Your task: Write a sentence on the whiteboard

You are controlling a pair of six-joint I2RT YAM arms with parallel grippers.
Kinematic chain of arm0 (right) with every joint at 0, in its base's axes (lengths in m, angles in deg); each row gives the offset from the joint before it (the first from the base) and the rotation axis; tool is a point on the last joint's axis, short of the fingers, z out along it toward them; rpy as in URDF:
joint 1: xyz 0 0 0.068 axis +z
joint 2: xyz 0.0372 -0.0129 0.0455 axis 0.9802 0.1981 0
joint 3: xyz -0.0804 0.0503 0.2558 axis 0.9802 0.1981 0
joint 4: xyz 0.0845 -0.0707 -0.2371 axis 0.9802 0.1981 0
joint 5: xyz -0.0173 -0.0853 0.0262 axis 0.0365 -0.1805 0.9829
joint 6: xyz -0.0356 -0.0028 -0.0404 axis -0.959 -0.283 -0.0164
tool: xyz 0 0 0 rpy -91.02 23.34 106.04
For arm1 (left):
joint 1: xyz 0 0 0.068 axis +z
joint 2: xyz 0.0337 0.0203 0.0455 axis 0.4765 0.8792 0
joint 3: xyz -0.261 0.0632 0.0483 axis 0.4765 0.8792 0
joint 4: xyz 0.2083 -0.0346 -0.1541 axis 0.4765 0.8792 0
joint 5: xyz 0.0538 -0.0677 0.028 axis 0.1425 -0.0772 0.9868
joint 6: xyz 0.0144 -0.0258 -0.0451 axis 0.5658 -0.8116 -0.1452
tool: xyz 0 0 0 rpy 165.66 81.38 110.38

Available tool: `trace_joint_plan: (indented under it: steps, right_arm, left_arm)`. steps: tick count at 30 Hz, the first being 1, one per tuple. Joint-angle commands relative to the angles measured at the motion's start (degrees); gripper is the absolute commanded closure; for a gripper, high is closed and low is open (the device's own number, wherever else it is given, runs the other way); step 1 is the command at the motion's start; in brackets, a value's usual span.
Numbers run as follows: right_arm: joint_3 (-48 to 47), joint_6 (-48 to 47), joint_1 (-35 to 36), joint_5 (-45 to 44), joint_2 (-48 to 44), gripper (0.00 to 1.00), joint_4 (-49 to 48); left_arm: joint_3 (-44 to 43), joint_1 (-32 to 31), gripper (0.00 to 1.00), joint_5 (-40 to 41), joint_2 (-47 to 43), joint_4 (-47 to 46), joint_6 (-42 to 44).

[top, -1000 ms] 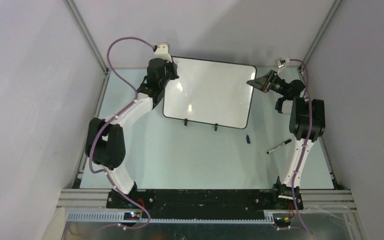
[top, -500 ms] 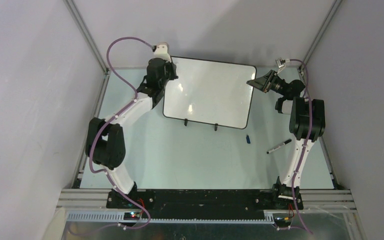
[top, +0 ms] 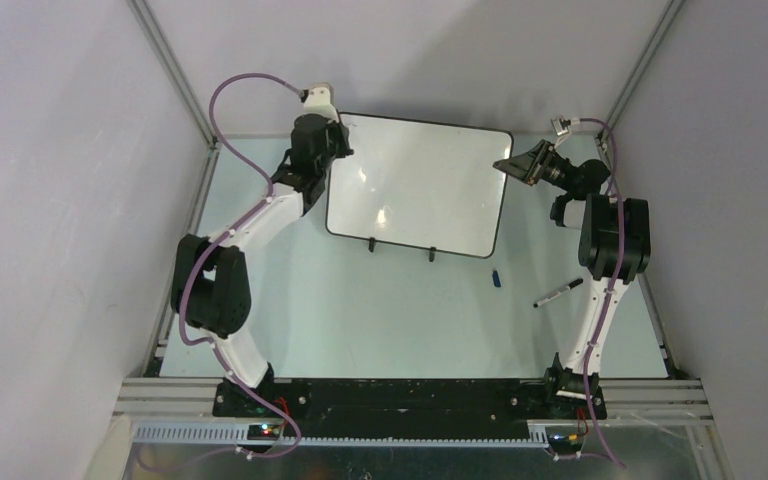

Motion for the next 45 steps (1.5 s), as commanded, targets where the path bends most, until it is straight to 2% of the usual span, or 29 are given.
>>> trace_joint_plan:
  steps: [1, 18, 45]
  right_arm:
    - [0.1, 0.1, 0.7, 2.3, -3.5, 1.00, -2.7]
    - [0.1, 0.2, 0.7, 2.6, -3.6, 1.00, -2.6]
    - [0.1, 0.2, 0.7, 2.8, -3.6, 1.00, -2.8]
  left_arm:
    - [-2.2, 0.4, 1.00, 1.2, 0.1, 0.2, -0.7]
    - [1.0, 1.2, 1.00, 2.3, -2.2, 0.0, -1.3]
    - [4.3, 1.0, 1.00, -3.4, -4.0, -1.1, -2.3]
